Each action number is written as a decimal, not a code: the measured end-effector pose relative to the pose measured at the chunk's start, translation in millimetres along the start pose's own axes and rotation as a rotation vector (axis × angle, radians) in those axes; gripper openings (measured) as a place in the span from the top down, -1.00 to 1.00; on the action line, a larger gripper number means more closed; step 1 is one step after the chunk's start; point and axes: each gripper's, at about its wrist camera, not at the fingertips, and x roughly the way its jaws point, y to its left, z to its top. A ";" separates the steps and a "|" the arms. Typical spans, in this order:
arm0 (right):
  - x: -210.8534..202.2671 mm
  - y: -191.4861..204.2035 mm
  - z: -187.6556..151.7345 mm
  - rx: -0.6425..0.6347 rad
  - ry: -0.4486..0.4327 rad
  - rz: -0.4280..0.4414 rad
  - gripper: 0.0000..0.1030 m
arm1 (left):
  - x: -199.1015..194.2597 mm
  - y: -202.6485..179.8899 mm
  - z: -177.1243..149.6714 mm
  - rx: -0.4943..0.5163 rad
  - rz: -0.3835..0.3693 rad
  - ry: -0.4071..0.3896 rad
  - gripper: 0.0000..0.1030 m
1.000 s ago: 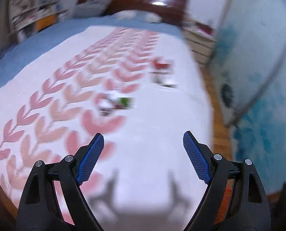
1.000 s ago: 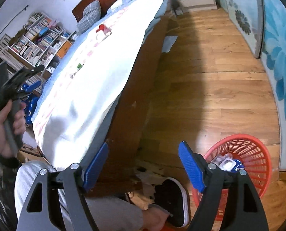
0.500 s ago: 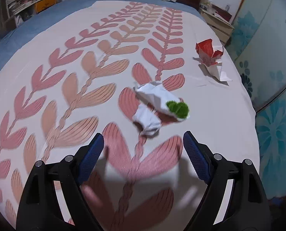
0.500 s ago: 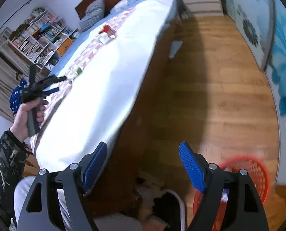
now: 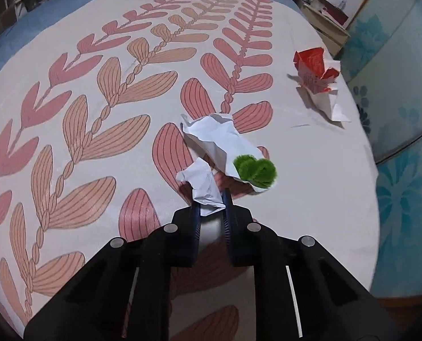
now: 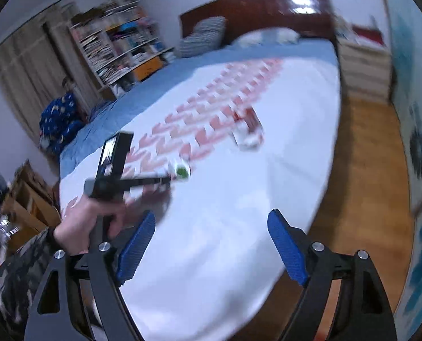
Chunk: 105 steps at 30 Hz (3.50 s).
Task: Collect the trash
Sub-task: 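Grasp white tissue with the left gripper while the right grasps the red-and-white paper, then carry tissue and paper to the red wastebasket and release both, then move both tools back over the bed toward the last items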
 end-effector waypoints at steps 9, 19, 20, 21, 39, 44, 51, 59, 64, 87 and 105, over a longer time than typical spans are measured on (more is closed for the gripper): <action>154.2 16.2 92.2 -0.264 0.022 -0.268 -0.76 | -61.6 1.6 -21.3 -0.045 -0.100 -0.064 0.73; 282.7 -33.6 117.6 0.031 0.188 -0.327 -0.26 | -72.5 19.8 -28.9 -0.107 -0.132 -0.052 0.73; 279.1 -29.9 114.7 0.005 0.177 -0.323 -0.03 | -71.8 21.9 -29.0 -0.117 -0.136 -0.048 0.73; 275.4 -26.7 111.7 -0.006 0.169 -0.301 0.35 | -71.6 23.5 -28.6 -0.126 -0.144 -0.048 0.73; -90.4 -27.9 -9.9 -0.069 -0.007 -0.027 0.33 | -154.8 -116.6 -104.2 0.147 -0.305 -0.191 0.73; -194.3 -82.5 -97.3 0.065 -0.033 -0.049 0.32 | -184.9 -203.1 -153.8 0.299 -0.407 -0.201 0.73; -231.4 -168.9 -261.8 0.356 0.107 -0.142 0.28 | -150.6 -323.6 -251.4 0.430 -0.552 -0.004 0.72; -195.4 -222.7 -415.4 0.703 0.227 -0.143 0.26 | -49.3 -383.4 -301.5 0.570 -0.457 0.297 0.73; -180.3 -234.7 -446.6 0.794 0.229 -0.132 0.23 | -1.1 -393.6 -314.4 0.607 -0.373 0.420 0.73; -181.9 -257.1 -425.0 0.804 0.197 -0.194 -0.68 | -27.5 -404.9 -309.0 0.641 -0.358 0.318 -0.31; -158.7 -194.5 -378.5 0.422 0.273 -0.344 -0.64 | -86.5 -336.4 -246.6 0.388 -0.403 0.080 -0.33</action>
